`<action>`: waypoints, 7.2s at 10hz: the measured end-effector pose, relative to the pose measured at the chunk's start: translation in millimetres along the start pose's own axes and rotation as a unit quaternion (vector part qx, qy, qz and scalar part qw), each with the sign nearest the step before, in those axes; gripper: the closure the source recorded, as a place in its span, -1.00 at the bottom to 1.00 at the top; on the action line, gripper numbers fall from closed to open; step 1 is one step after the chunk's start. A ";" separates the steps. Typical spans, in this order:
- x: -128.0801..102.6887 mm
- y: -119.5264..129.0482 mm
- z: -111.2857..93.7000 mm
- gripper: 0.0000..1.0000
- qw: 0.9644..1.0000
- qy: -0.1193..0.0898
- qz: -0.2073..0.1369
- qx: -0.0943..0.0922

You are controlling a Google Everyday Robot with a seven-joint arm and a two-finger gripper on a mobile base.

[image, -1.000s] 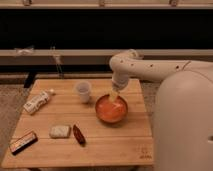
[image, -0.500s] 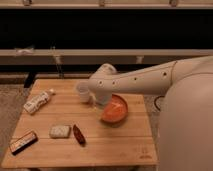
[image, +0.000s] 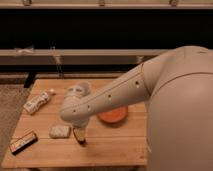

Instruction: Place the eraser on the white sponge

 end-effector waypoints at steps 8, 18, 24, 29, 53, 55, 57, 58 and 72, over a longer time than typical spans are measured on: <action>-125.7 79.0 -19.9 -0.60 0.986 -0.015 -0.163 0.007; -161.2 83.5 -9.8 -0.60 0.976 -0.005 -0.216 -0.002; -234.3 83.4 -5.9 -0.60 0.956 -0.023 -0.294 -0.002; -271.7 72.8 32.9 -0.60 0.941 -0.036 -0.335 -0.026; -249.7 24.4 26.0 1.00 0.939 -0.045 -0.340 -0.021; -221.3 1.4 24.8 1.00 0.949 -0.043 -0.312 -0.018; -202.4 -9.0 24.3 1.00 0.956 -0.041 -0.290 -0.017; -194.3 -12.0 23.9 1.00 0.958 -0.040 -0.282 -0.017; -135.8 -19.9 49.4 0.10 0.973 -0.028 -0.223 -0.048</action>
